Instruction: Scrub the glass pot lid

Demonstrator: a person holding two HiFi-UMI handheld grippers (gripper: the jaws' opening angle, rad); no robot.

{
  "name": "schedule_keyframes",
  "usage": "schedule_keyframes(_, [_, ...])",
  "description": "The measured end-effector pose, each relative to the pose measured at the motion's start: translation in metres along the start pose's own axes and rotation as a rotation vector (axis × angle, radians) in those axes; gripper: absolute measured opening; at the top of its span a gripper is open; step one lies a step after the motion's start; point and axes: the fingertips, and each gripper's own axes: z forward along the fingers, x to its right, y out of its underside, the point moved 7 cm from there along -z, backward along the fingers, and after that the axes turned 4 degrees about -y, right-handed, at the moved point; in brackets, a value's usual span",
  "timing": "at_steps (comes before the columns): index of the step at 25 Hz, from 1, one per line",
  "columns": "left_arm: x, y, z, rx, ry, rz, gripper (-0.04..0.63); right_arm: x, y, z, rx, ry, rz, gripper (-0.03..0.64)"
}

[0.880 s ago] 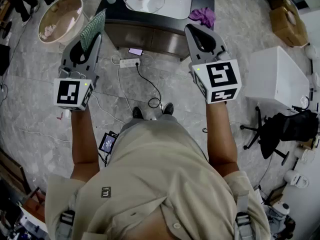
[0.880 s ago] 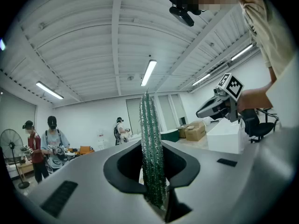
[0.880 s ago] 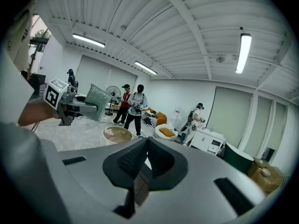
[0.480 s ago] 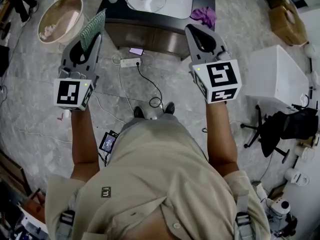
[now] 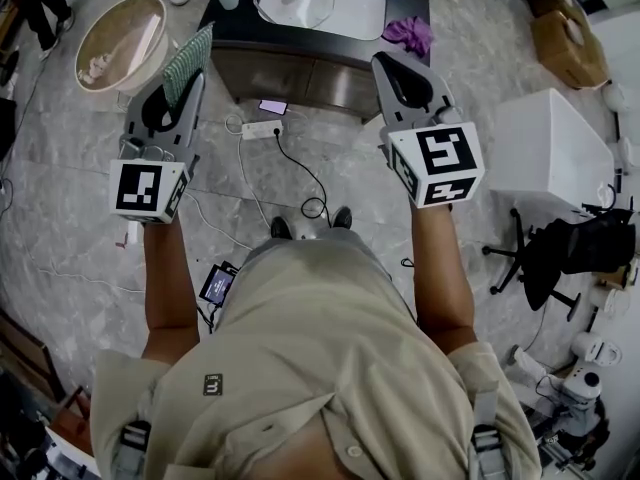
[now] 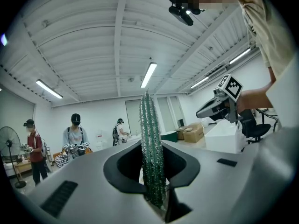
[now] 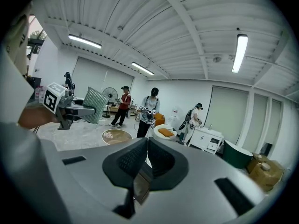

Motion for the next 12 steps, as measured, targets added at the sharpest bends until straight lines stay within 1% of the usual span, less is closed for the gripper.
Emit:
schedule_keyframes(3, [-0.005,0.003,-0.001,0.01,0.007,-0.009,0.087,-0.003,-0.001,0.0,0.011,0.013,0.02,0.026])
schedule_keyframes(7, [-0.008,0.009,-0.002,0.016,0.008,-0.023,0.087,-0.007,0.0,-0.002,0.002,0.023,0.01,0.026])
schedule_keyframes(12, [0.002,0.013,0.005,0.014,0.015,-0.039,0.087,0.005,0.008,-0.008,-0.015,0.036,0.013,0.028])
